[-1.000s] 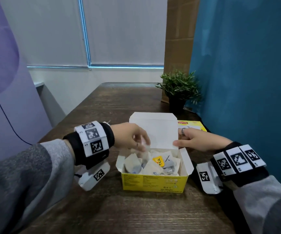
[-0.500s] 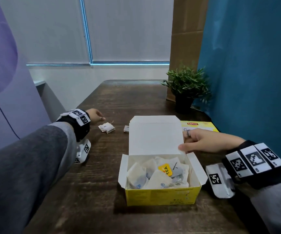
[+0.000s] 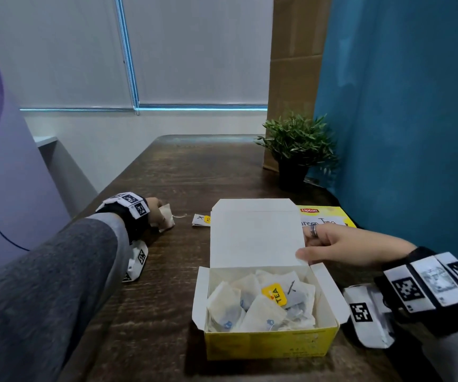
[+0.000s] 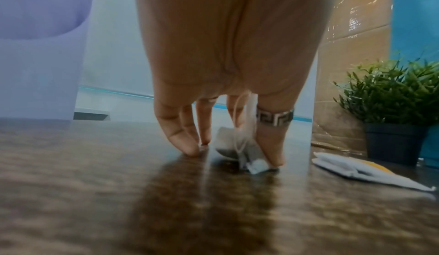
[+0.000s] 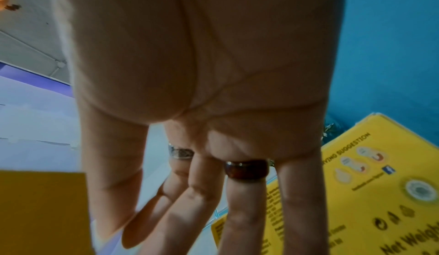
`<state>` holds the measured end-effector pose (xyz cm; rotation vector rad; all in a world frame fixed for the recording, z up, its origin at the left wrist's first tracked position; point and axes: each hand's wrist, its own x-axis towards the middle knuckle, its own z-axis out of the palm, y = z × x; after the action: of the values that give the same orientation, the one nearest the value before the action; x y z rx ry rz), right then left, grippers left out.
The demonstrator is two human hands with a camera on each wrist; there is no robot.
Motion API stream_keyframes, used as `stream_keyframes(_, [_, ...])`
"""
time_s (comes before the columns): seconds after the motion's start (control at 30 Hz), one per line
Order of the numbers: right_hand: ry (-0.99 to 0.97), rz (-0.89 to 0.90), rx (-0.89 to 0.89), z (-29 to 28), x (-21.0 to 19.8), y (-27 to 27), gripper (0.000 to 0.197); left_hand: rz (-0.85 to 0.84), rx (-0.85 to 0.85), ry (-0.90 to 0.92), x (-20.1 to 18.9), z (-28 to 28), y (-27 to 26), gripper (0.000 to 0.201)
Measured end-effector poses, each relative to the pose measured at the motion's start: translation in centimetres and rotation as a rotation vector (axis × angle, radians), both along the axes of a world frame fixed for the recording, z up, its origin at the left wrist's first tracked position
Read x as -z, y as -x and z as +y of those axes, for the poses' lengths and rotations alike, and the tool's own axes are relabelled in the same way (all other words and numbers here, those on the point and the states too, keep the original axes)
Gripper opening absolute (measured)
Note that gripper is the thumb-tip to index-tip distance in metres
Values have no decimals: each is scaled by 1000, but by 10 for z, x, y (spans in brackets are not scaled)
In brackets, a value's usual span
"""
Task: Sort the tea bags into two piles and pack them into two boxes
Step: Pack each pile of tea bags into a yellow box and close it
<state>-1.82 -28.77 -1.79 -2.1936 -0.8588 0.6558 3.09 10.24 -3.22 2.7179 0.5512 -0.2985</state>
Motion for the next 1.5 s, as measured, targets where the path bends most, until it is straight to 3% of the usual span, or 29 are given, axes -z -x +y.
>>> stream_keyframes(0.13, [-28,8,4,1,3,-2,68,-92,21,44,-1,4,5,54])
stream_keyframes(0.27, [-16,17,12,0,1,0,55,-213,33,143,-3,7,9,57])
stream_keyframes(0.33, [-6,23,8,1,-1,2,39,-223,70,260,-10,3,10,51])
stream_keyframes(0.5, [18,7,41,2,-3,6,31,-125,197,590,-33,-35,9,37])
stream_keyframes(0.67, [19,-42,50,3,-1,5,75,-50,251,464,-17,-70,-14,65])
stream_keyframes(0.9, [63,-62,64,0,1,2,62,55,246,-49,-14,-80,-12,32])
stream_keyframes(1.07, [60,-78,53,2,-2,5,69,73,175,6,-10,-72,-13,8])
stream_keyframes(1.17, [73,-79,75,2,-3,7,58,57,166,74,-10,-69,-10,21])
stream_keyframes(1.3, [94,-75,77,1,-6,8,36,24,142,96,-9,-61,-7,16])
stream_keyframes(1.5, [112,-93,74,3,-9,10,34,-30,101,143,-10,-57,5,15])
